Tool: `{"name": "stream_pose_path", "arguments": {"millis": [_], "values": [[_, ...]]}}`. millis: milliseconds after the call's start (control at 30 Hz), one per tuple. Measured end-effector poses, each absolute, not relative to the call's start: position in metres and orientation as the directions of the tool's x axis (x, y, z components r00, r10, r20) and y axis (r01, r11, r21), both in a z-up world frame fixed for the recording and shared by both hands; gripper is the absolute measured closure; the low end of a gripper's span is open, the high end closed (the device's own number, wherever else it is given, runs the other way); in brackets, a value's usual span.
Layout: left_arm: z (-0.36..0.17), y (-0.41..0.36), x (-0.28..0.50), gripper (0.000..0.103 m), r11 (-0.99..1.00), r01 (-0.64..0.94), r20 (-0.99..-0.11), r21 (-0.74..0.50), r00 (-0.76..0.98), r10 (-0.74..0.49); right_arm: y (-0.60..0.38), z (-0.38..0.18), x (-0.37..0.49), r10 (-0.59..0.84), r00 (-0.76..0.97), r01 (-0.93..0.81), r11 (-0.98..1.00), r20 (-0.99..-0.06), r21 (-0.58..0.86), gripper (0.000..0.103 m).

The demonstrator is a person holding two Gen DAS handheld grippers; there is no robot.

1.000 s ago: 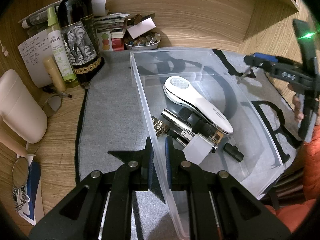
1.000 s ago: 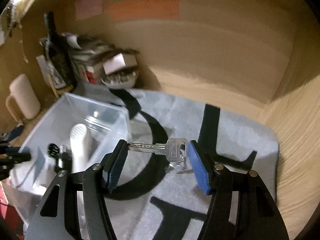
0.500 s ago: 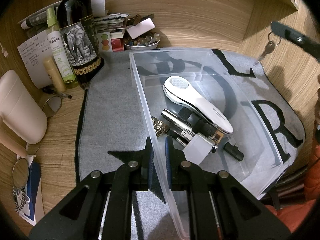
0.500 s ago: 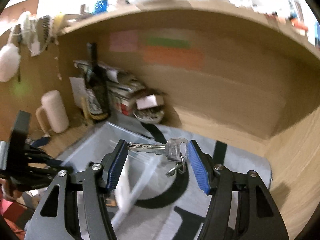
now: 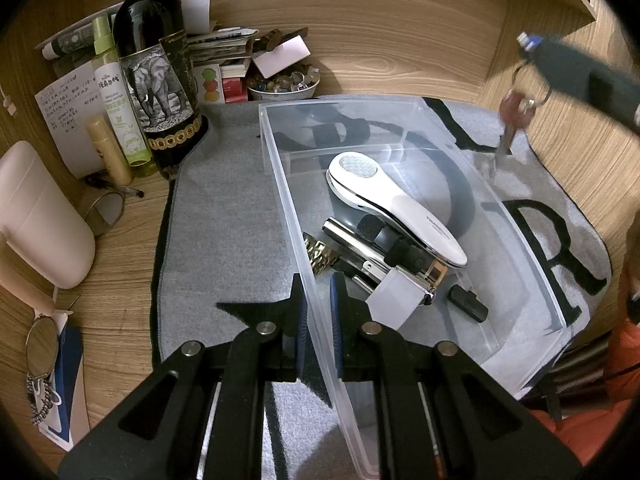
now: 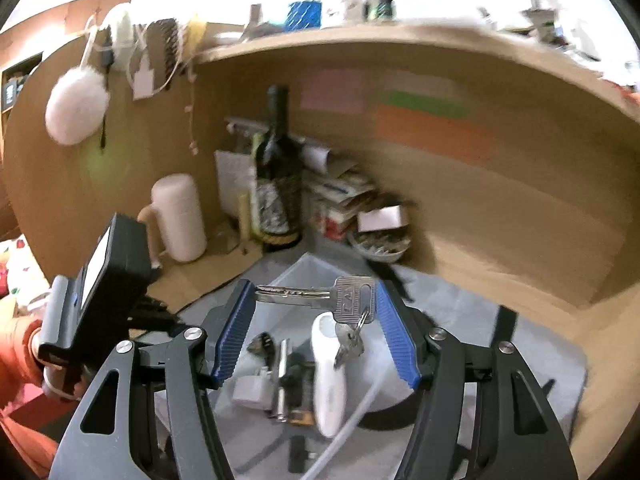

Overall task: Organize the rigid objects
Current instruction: 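Carry the keys into the clear box and open right gripper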

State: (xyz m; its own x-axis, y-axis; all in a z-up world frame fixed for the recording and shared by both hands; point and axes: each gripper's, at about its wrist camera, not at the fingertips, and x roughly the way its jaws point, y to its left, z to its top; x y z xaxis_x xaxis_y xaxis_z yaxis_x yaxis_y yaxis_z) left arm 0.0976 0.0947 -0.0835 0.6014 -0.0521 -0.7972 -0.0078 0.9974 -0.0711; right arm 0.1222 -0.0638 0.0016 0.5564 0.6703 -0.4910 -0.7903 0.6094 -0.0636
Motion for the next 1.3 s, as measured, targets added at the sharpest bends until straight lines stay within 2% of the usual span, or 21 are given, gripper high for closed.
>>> {"name": "stream_pose_path", "arguments": {"millis": [433,667,933,1033,1300], "values": [[-0.084,0.094,0.098,0.093,0.997,-0.002,-0.794,-0.075,0.605,-0.059,-0.024,-0.061,0.150,0.592,0.422,-0.820,0.573,-0.686,-0.010,0.044],[-0.084,0.093,0.098,0.093,0.997,-0.004,-0.793,-0.075,0.606,-0.057,-0.023,-0.078,0.161,0.529,0.411,-0.805,0.593,-0.742,-0.024,0.044],[-0.084,0.093,0.100,0.093,0.997,-0.004,-0.795,-0.079,0.603,-0.060,-0.028,-0.074,0.160,0.528,0.417,-0.801,0.598,-0.740,-0.024,0.041],[-0.083,0.092,0.100,0.093,0.998,-0.006,-0.794,-0.069,0.605,-0.051,-0.035,-0.067,0.157,0.538,0.435,-0.795,0.606,-0.722,-0.028,0.036],[-0.058,0.090,0.092,0.093,1.000,-0.026,-0.748,0.000,0.663,0.017,-0.060,-0.045,0.144,0.557,0.501,-0.772,0.634,-0.662,-0.052,0.031]]}}
